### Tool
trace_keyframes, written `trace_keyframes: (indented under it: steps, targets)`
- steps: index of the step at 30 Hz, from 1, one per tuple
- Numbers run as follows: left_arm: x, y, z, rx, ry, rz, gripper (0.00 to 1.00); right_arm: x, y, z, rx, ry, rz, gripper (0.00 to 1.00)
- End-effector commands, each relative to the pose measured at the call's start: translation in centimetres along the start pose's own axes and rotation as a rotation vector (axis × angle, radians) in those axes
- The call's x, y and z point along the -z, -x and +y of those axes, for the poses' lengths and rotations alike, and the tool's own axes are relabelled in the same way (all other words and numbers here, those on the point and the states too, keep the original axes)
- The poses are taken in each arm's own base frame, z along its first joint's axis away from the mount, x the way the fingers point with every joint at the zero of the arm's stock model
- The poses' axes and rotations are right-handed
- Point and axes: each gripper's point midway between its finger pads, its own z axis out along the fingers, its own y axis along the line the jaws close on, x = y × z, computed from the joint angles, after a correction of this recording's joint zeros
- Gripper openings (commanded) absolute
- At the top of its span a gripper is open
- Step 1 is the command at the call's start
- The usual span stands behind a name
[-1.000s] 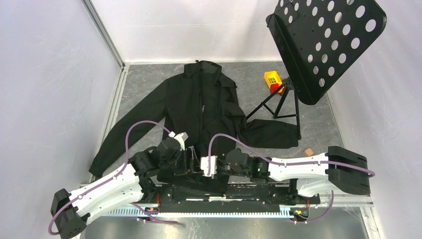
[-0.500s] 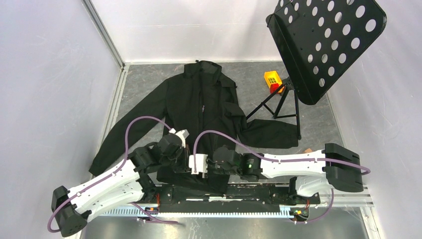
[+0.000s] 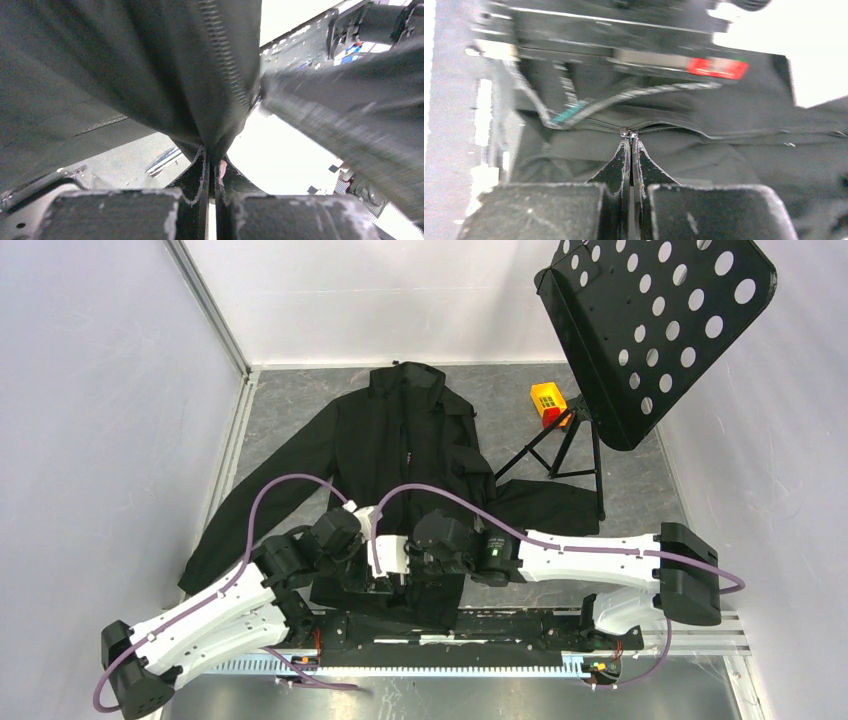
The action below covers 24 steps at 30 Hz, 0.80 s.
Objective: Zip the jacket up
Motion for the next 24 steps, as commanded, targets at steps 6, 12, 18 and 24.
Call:
trace_keyframes:
  steps: [6, 12, 18, 24]
  targets:
    - [2.0, -5.9, 3.5, -0.006, 0.106, 0.244, 0.02, 3.5, -0.6, -10.2, 0.086, -0.314, 0.16, 0.0]
    - [2.1, -6.2, 3.4, -0.008, 0.086, 0.257, 0.02, 2.8, -2.2, -13.5, 0.035, -0.379, 0.192, 0.0]
    - [2.1, -6.6, 3.2, -0.017, 0.077, 0.284, 0.02, 0.3, -7.3, -22.2, 0.053, -0.542, 0.326, 0.0]
    - [2.4, -7.4, 2.7, -0.001, 0.039, 0.328, 0.02, 0.2, -8.4, -32.7, 0.067, -0.737, 0.304, 0.0]
